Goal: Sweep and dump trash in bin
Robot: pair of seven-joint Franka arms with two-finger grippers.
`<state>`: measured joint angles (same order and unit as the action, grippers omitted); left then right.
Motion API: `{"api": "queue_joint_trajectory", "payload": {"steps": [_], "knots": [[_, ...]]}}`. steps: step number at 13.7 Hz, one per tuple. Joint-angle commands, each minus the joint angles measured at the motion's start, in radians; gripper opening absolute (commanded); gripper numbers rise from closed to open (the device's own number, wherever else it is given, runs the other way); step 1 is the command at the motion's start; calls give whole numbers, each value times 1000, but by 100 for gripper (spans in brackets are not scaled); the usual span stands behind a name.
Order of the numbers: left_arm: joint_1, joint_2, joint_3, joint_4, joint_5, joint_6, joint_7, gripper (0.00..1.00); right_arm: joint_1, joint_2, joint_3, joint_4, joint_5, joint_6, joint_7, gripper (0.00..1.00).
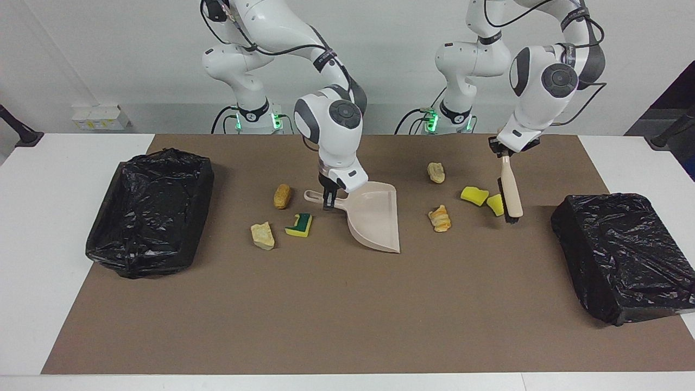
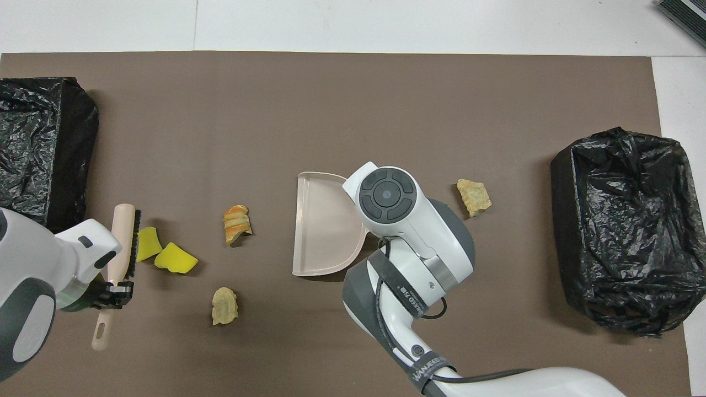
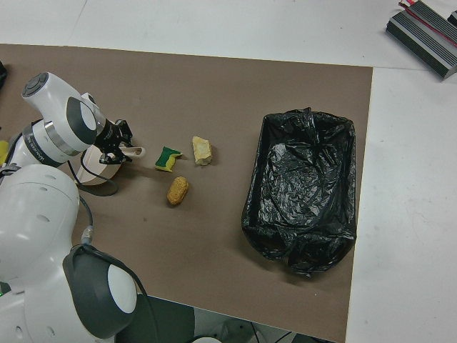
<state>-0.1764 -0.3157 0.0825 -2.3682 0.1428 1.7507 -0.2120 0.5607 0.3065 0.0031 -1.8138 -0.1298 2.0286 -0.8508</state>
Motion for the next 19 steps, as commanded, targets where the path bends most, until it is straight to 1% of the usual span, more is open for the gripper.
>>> {"api": "queue_joint_trajectory", "payload": {"steps": [1, 4, 6, 9, 10, 11, 12, 15, 16, 17, 18, 19], "knots": [[5, -103, -12, -115, 23, 4, -200, 0, -4, -15, 6, -25, -22, 38, 7, 0], [-5, -109, -17, -172, 23, 15, -369, 0, -4, -15, 6, -25, -22, 38, 7, 0], [-32, -91, -20, -181, 23, 29, -441, 0, -4, -15, 6, -25, -21, 38, 13, 0], [-142, -7, -20, -168, 5, 120, -619, 0, -4, -15, 6, -25, -21, 36, 13, 0], [-164, 12, -20, -152, -33, 131, -651, 0, -4, -15, 6, -25, -21, 38, 13, 0], [-169, 42, -20, -123, -96, 147, -668, 0, -4, -15, 6, -27, -21, 38, 13, 0], [-181, 75, -20, -88, -133, 157, -676, 0, -4, -17, 6, -33, -22, 38, 13, 0], [-239, 202, -20, 62, -146, 161, -675, 0, -4, -18, 6, -38, -22, 41, 13, 0], [-256, 236, -20, 129, -147, 145, -675, 0, -4, -18, 6, -38, -21, 41, 13, 0], [-261, 271, -20, 189, -147, 113, -676, 0, -4, -18, 6, -38, -21, 41, 13, 0], [-262, 282, -17, 234, -144, 43, -676, 0, -4, -20, 6, -38, -21, 41, 13, 0], [-262, 276, -17, 260, -140, -12, -675, 0, -4, -18, 6, -38, -21, 41, 15, 0]]}}
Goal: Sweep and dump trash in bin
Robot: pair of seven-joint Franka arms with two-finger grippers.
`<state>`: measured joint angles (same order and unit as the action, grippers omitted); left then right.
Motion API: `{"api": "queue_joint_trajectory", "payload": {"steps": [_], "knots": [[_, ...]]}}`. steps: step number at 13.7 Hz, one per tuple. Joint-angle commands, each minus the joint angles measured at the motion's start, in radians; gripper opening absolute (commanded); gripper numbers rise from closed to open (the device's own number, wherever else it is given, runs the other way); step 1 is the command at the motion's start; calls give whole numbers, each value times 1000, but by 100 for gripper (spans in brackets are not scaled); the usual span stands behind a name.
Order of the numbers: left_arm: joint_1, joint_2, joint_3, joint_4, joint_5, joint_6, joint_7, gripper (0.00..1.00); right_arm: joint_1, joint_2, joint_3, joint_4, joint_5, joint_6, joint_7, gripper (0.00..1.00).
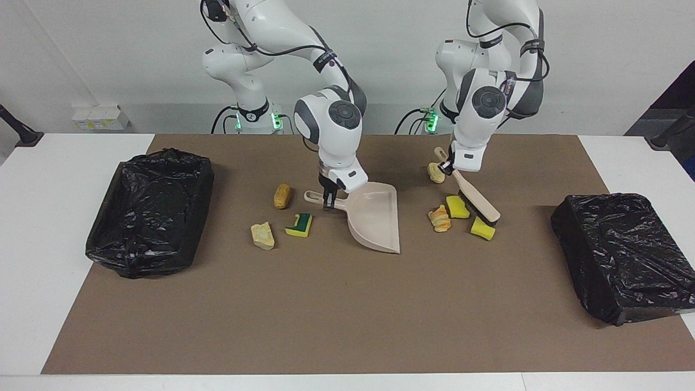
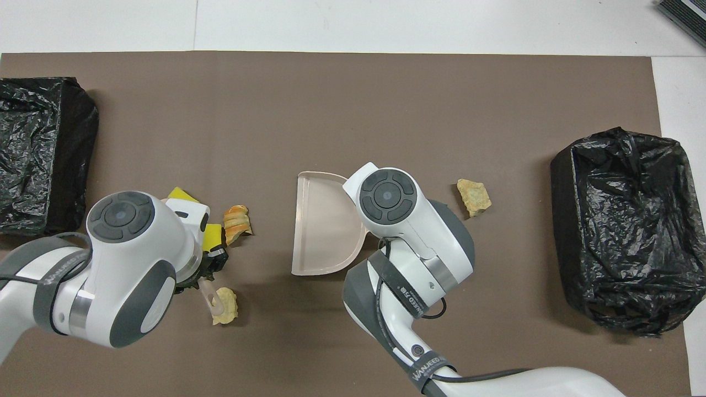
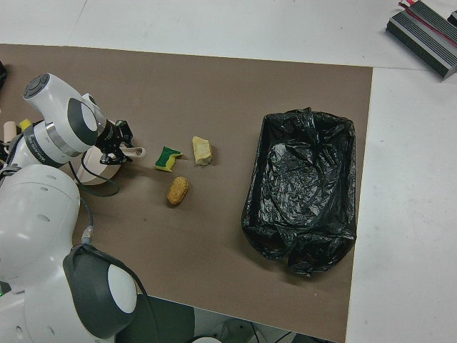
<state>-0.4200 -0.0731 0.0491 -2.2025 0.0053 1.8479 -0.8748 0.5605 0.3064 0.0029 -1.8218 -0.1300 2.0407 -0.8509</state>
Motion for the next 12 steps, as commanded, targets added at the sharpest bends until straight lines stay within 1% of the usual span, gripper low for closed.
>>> {"api": "queue_joint_trajectory", "payload": {"steps": [1, 2, 3, 4, 5, 6, 7, 9, 10, 11, 12], "knots": [[-20, 15, 14, 101, -1, -163, -12, 0, -4, -18, 6, -30, -20, 29, 15, 0], [-20, -23, 14, 99, 1, -262, -12, 0, -4, -18, 6, -30, -20, 27, 15, 0], [-20, -45, 12, 98, 2, -327, -15, 0, -4, -18, 6, -30, -20, 27, 15, 0], [-25, -54, -3, 93, 1, -347, -42, 0, -4, -18, 6, -30, -20, 27, 15, 0], [-26, -77, -27, 69, -1, -340, -153, 0, -4, -18, 6, -30, -20, 27, 15, 0], [-43, -95, -32, 32, -8, -329, -224, 0, -4, -18, 6, -30, -20, 29, 15, 0], [-99, -103, -31, 12, -14, -319, -257, 0, -4, -18, 6, -30, -20, 29, 16, 0], [-158, -108, -32, -51, -106, -274, -408, 0, -4, -18, 6, -30, -20, 29, 16, 0], [-234, -132, -31, -100, -122, -224, -465, 0, -4, -18, 6, -30, -20, 29, 16, 0], [-281, -161, -31, -138, -137, -188, -513, 0, -4, -18, 6, -30, -20, 27, 16, 0], [-298, -166, -32, -172, -186, -152, -551, 0, -4, -18, 6, -30, -20, 27, 15, 0]]}}
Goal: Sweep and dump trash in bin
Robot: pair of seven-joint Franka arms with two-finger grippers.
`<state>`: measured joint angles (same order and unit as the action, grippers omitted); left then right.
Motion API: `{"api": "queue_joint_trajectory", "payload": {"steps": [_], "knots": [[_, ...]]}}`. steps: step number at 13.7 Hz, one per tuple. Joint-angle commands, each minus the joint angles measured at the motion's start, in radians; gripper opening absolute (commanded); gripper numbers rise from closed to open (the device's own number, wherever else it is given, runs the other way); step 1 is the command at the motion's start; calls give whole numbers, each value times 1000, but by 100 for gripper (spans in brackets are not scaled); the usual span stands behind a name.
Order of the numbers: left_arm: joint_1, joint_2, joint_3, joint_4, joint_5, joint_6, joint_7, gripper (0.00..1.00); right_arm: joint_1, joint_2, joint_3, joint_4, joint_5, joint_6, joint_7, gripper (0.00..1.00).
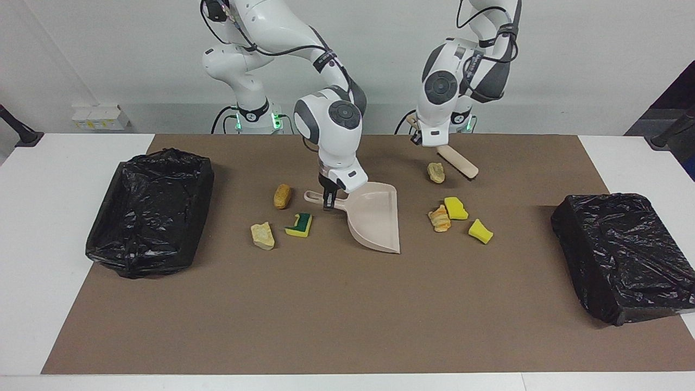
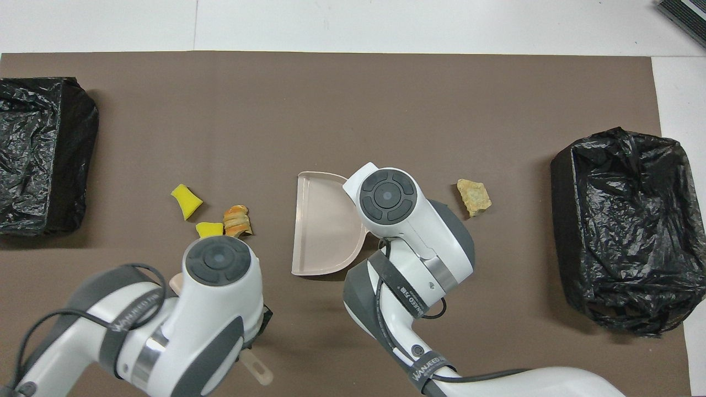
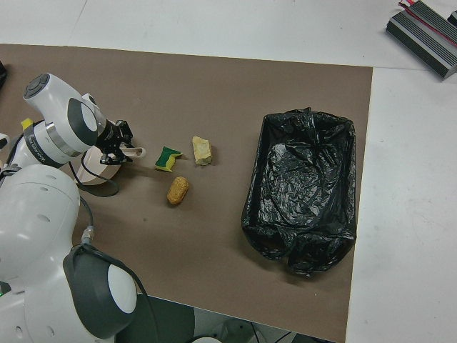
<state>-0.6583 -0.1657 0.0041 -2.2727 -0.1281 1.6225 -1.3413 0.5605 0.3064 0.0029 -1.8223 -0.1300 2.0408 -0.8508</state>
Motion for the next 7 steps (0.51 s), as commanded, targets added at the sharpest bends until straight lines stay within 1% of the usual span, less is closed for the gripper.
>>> {"api": "queue_joint_trajectory", "payload": {"steps": [1, 2, 3, 4, 5, 6, 7], "knots": [[-88, -75, 13, -135, -79, 123, -129, 0, -4, -18, 6, -29, -20, 27, 15, 0], [-115, -74, 14, -160, -80, 188, -177, 0, -4, -18, 6, -29, -20, 27, 15, 0], [-115, -69, 16, -172, -80, 241, -218, 0, -4, -18, 6, -29, -20, 27, 15, 0], [-103, -60, 17, -174, -80, 272, -220, 0, -4, -18, 6, -29, -20, 27, 15, 0], [-78, -49, 17, -176, -80, 302, -210, 0, -4, -18, 6, -29, -20, 29, 15, 0], [-26, -29, 17, -174, -80, 345, -191, 0, -4, -18, 6, -29, -20, 29, 16, 0], [3, -17, 17, -169, -80, 379, -162, 0, -4, -18, 6, -29, -20, 29, 16, 0]]}}
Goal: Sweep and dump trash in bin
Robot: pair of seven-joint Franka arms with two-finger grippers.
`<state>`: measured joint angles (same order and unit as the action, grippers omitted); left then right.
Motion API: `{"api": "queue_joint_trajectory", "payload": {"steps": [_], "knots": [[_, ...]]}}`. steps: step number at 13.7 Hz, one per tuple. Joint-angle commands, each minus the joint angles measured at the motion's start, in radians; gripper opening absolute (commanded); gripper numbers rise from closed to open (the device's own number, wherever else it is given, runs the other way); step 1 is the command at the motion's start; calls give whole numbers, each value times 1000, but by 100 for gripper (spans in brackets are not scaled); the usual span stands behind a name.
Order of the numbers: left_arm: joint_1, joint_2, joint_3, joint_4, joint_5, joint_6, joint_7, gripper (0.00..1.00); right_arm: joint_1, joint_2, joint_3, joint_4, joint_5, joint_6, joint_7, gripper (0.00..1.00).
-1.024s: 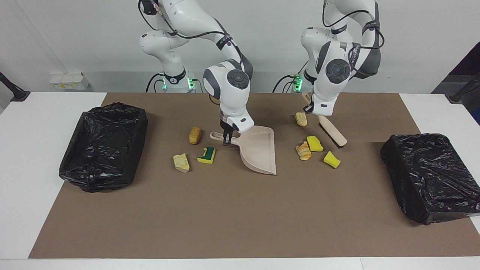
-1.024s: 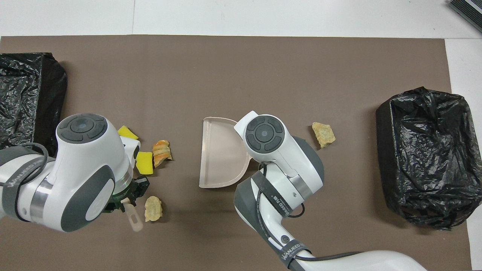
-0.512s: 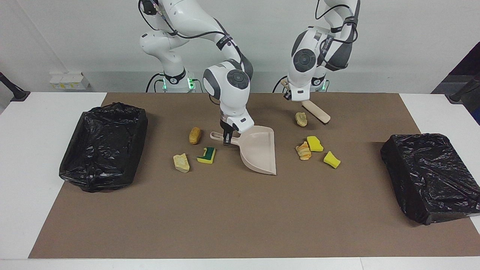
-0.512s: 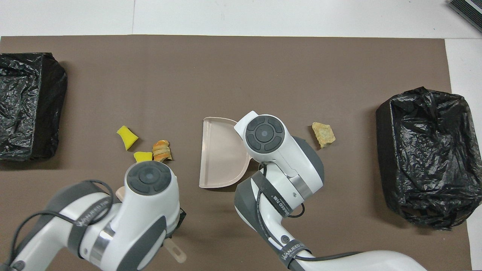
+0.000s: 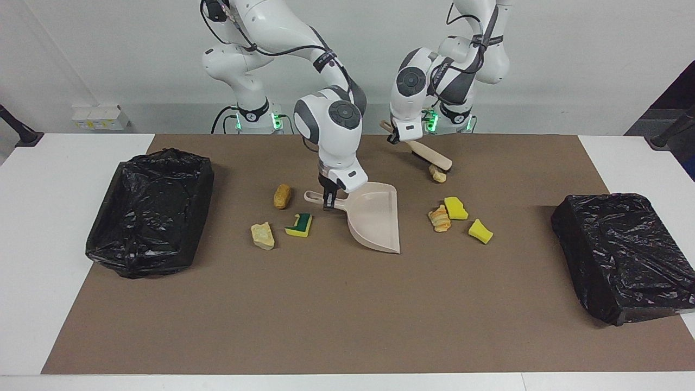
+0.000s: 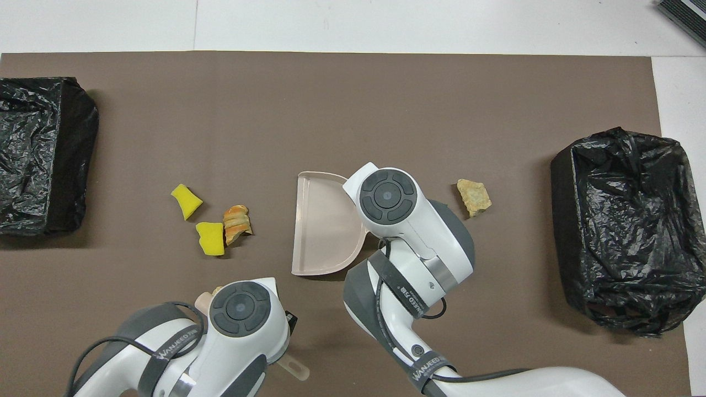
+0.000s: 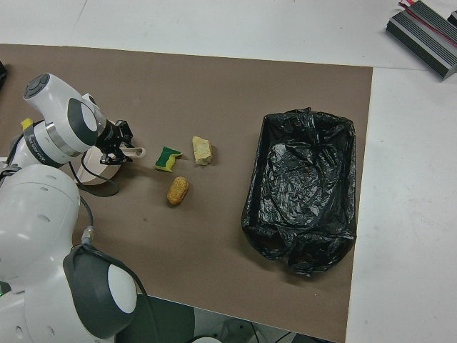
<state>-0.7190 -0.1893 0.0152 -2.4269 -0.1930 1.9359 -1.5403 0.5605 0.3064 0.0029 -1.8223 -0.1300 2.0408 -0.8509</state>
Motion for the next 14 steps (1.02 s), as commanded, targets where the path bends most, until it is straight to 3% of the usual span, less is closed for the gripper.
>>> {"api": "queue_joint_trajectory", "payload": {"steps": [1, 3, 7, 11, 14], "knots": [[87, 23, 9, -3, -16, 80, 83, 0, -4, -18, 6, -29, -20, 29, 16, 0], [168, 97, 9, 95, -13, 60, 168, 0, -4, -18, 6, -29, -20, 27, 16, 0], [191, 209, 12, 291, 23, 11, 360, 0, -4, -18, 6, -29, -20, 27, 16, 0], [191, 188, 18, 367, 29, -60, 526, 0, -4, -18, 6, -29, -20, 29, 16, 0], [240, 156, 18, 367, 131, -101, 664, 0, -4, -18, 6, -29, -20, 35, 15, 0]]}}
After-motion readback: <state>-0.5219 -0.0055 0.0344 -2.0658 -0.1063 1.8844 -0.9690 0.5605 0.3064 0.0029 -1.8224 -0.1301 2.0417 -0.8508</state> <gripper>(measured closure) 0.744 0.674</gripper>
